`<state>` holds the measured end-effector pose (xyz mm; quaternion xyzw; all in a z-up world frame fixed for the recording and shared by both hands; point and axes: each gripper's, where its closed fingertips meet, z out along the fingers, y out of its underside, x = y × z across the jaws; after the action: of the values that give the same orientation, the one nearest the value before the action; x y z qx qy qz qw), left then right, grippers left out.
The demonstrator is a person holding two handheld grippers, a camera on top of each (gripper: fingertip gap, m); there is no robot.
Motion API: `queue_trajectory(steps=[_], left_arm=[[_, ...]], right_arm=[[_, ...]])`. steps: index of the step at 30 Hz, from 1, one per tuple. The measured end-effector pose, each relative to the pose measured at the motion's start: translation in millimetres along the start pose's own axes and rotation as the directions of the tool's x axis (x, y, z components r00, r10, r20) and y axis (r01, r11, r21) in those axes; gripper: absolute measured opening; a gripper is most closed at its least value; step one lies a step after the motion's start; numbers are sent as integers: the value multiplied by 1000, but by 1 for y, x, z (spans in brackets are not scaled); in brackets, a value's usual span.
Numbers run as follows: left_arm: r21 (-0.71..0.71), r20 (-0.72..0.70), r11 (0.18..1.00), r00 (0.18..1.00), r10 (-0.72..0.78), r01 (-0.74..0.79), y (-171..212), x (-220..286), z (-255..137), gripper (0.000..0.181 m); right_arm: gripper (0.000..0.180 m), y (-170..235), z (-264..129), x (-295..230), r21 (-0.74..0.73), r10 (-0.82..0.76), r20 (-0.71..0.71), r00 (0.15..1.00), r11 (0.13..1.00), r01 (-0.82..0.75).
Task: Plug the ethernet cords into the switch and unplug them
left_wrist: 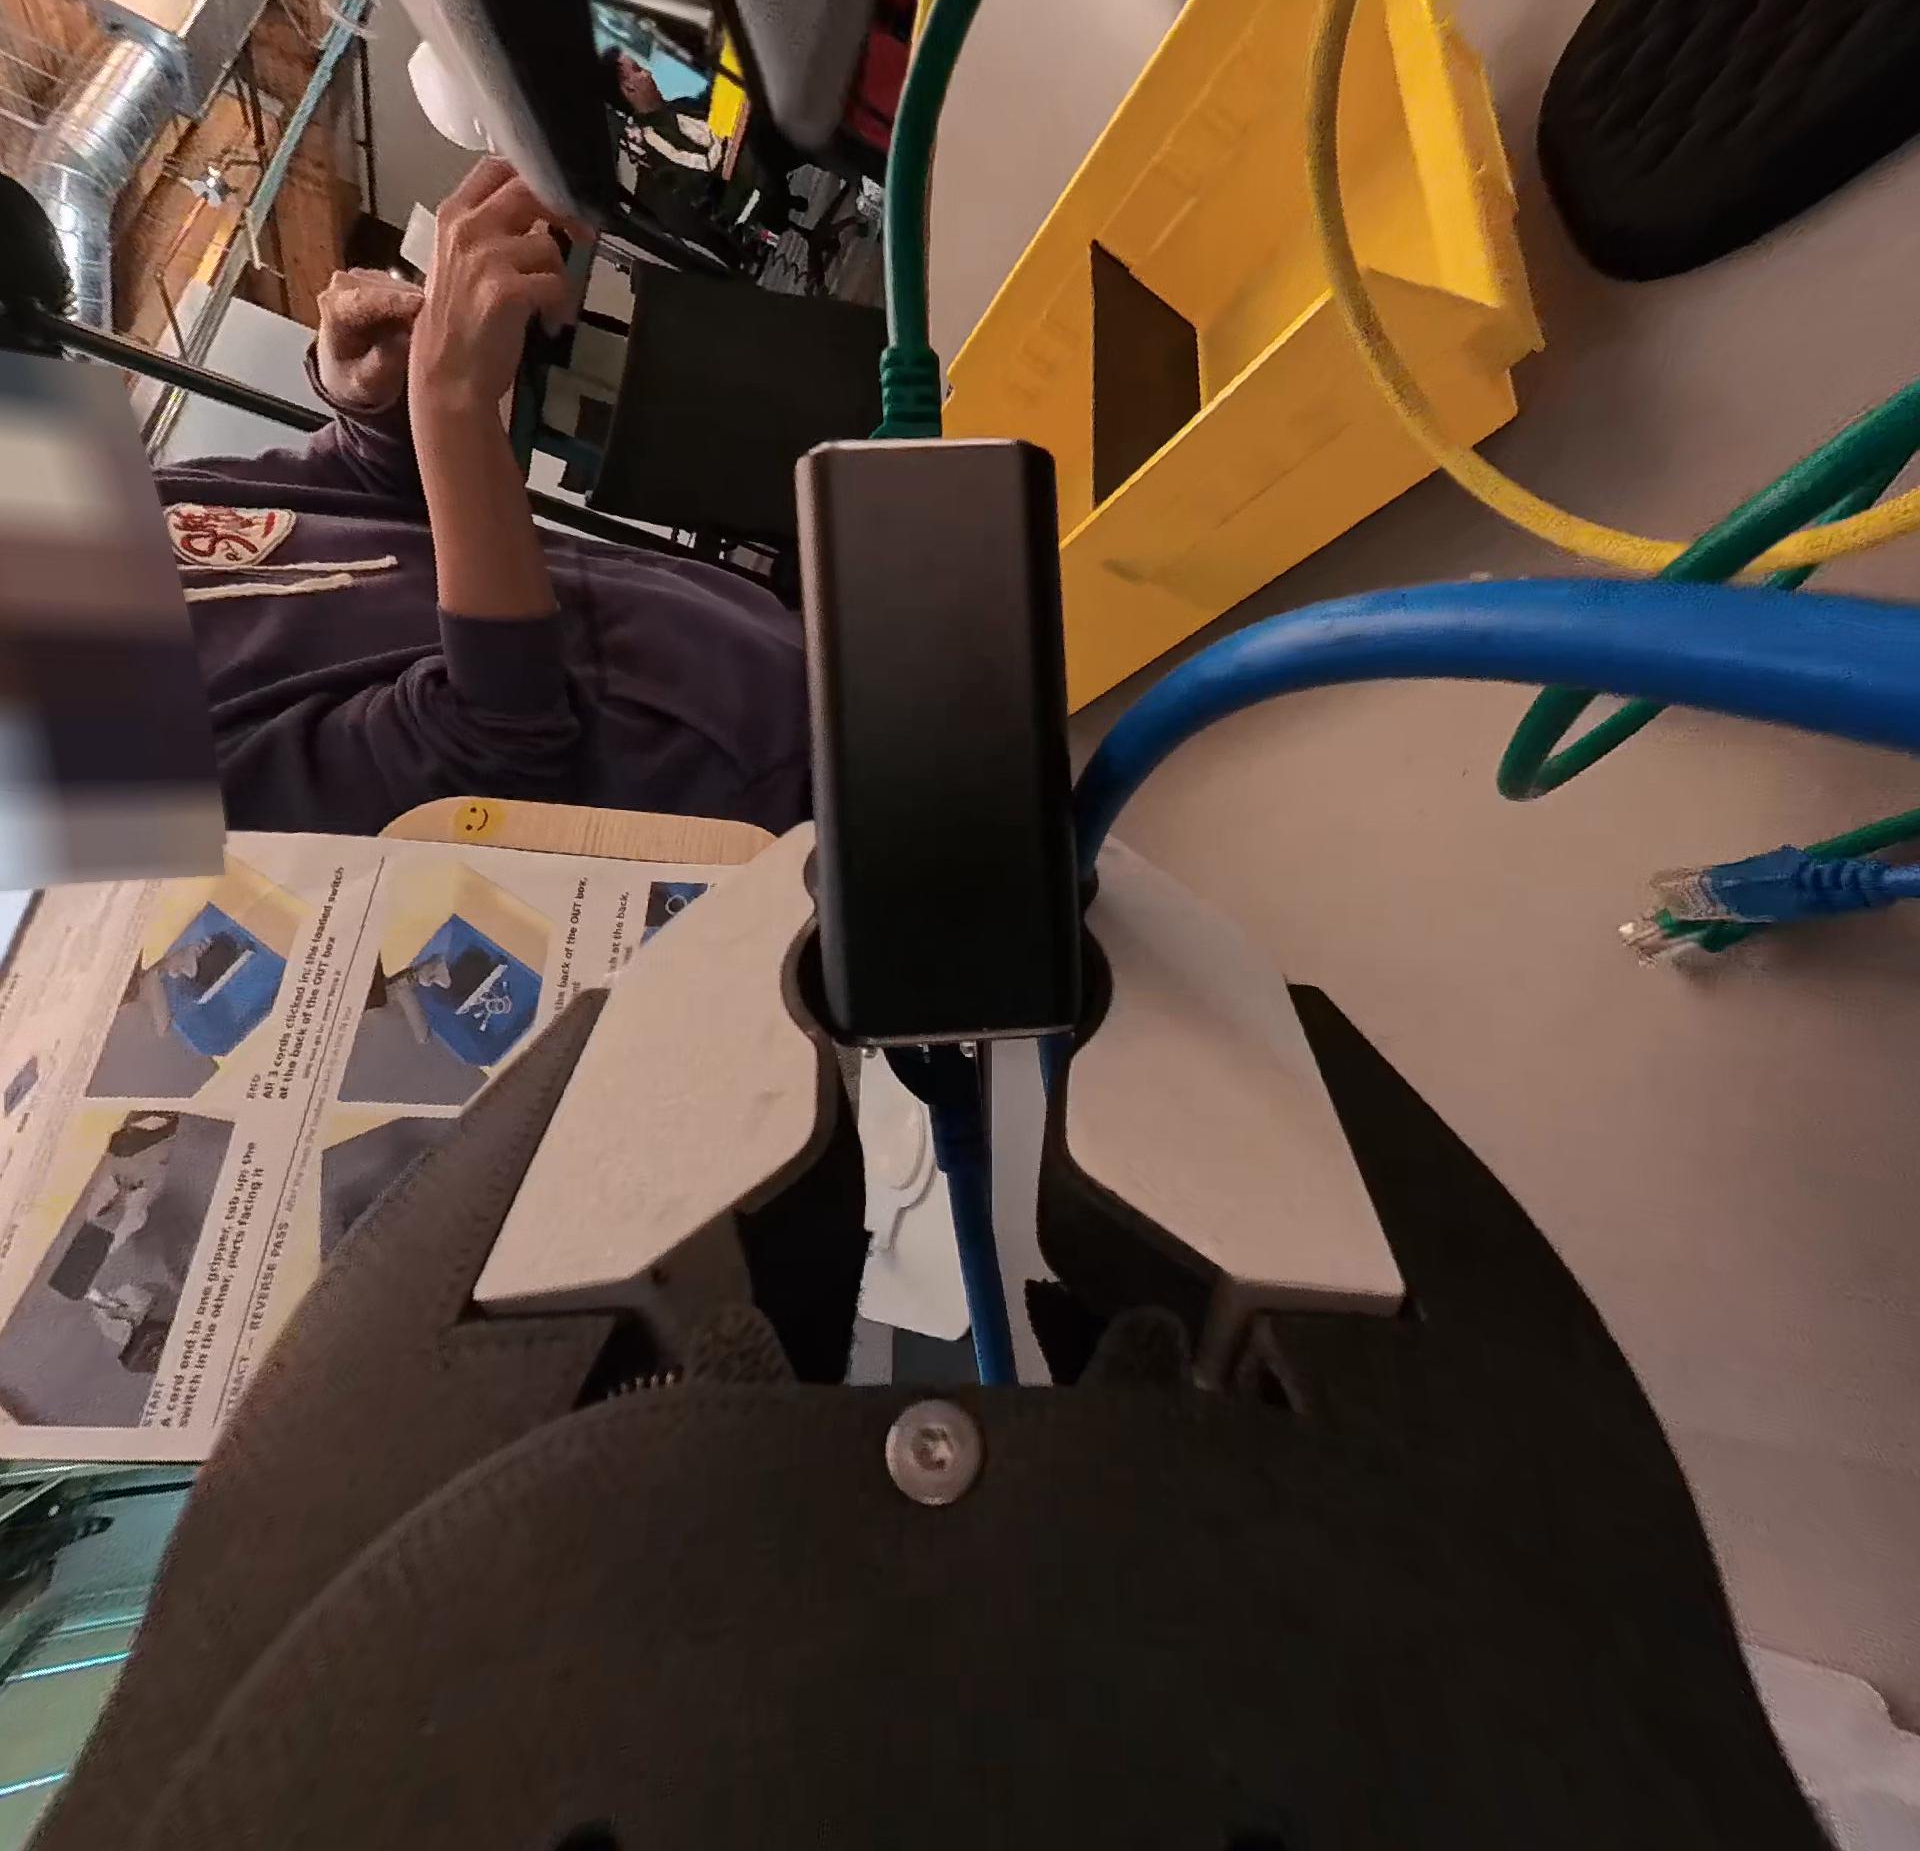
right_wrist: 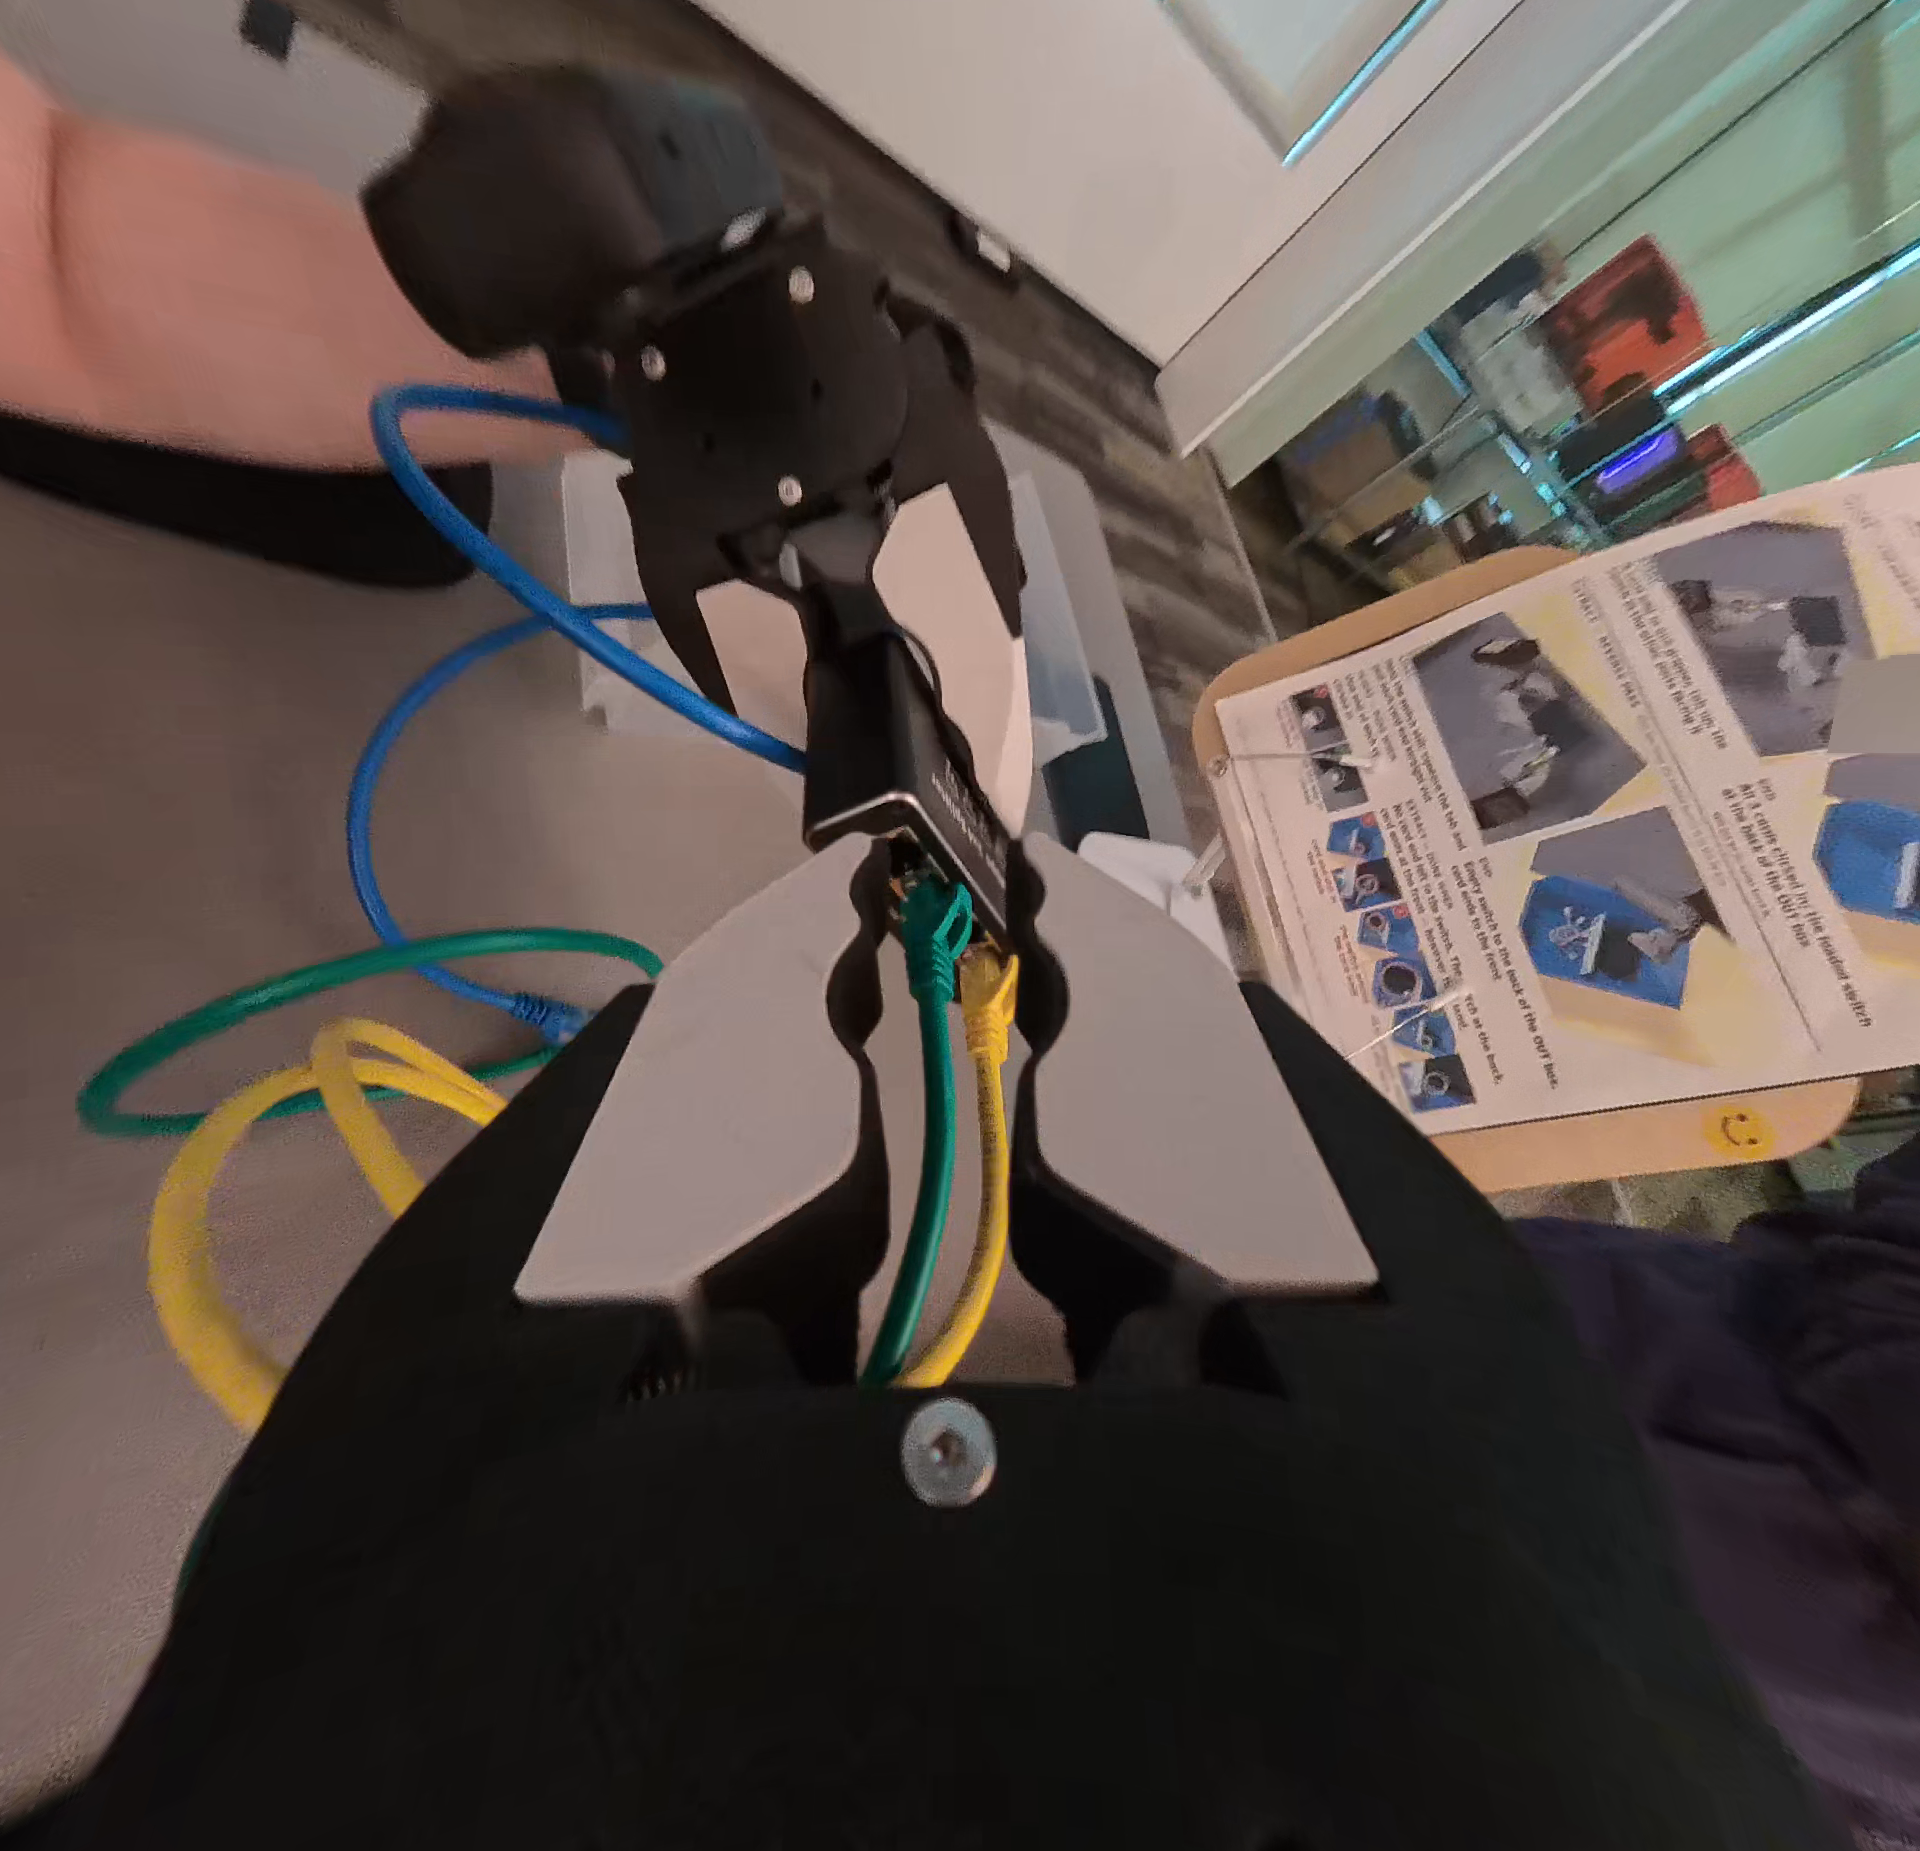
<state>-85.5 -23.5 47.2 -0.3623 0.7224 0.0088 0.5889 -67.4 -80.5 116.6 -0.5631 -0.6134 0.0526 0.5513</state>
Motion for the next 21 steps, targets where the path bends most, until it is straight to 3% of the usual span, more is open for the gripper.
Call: queue_trajectory(steps=[3, 7, 9, 21], left_arm=[[-1, 11, 1000, 1000, 12, -12, -4, -2, -2, 38], [11, 8, 1000, 1000, 7, -7, -8, -2, -5, 38], [11, 3, 1000, 1000, 6, -6, -7, -2, -5, 38], [36, -61, 997, 996, -66, 68, -7, 4, -1, 38]], right_arm=[[21, 10, 9, -10, -86, 2, 69, 998, 996, 4], [21, 28, 20, -10, -227, -177, 23, 984, 957, 178], [14, 26, 22, -7, -223, -239, -11, 971, 947, 231], [15, 39, 27, -4, -257, -396, -25, 918, 890, 377]])
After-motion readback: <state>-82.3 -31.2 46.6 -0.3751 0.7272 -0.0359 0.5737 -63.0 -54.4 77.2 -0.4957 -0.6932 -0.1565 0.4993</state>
